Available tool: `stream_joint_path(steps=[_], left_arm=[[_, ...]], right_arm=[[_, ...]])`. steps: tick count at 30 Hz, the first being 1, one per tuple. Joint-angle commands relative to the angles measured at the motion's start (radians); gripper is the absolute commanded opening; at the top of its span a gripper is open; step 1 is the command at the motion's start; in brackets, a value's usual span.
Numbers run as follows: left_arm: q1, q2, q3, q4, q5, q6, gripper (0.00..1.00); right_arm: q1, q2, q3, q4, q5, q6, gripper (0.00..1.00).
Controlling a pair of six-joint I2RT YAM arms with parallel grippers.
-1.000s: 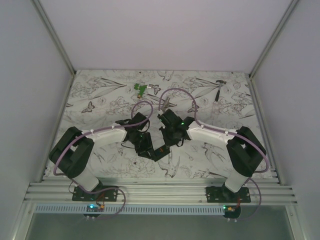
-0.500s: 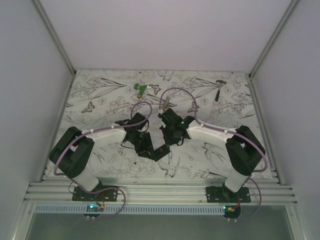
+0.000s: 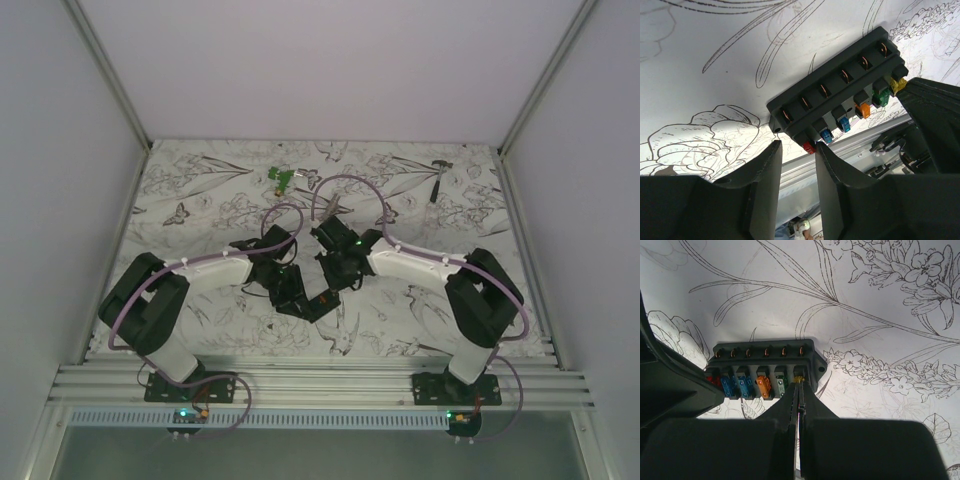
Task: Snap on the fuse box
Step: Install the fuse at the fuse box base.
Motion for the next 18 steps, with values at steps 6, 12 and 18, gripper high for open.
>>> stream_joint_path(steps=[6,12,18], left_arm=[[0.008,0.045,-0.057,-0.098,-0.122,0.029,0.34],[0.016,0.025,-0.063,-0.098,-0.12,0.033,0.34],[0.029,0.021,-0.017,-0.114,-0.136,0.084,0.36]], right_arm=[[0.023,0.311,-0.136,-0.217,0.256,-0.036,0.0],[0.026,0.184,-0.143,-0.164,0.186,-0.069,0.0],[0.033,-0.019,-0.068,-0.067,0.038,-0.064,0.11]])
